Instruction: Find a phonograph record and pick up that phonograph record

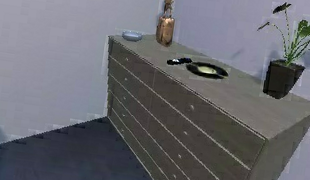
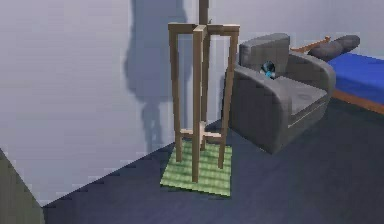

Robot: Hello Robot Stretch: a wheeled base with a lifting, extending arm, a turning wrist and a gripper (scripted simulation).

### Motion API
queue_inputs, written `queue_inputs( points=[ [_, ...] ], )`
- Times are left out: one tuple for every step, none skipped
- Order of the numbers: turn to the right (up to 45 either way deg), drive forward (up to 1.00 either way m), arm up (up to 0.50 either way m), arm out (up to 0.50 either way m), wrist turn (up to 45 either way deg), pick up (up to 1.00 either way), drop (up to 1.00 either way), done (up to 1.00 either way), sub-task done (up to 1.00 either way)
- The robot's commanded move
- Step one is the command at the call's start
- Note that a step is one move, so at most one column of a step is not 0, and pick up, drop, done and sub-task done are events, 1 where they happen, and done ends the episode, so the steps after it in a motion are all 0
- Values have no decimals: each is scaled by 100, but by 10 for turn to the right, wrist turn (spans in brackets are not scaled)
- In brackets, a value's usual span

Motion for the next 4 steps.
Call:
queue_inputs(
  points=[
    [-30, 0, 0, 0, 0, 0, 0, 0, 0],
    [0, 45, 0, 0, 0, 0, 0, 0, 0],
    [-450, 0, 0, 0, 0, 0, 0, 0, 0],
    [-180, 0, 0, 0, 0, 0, 0, 0, 0]
  ],
)
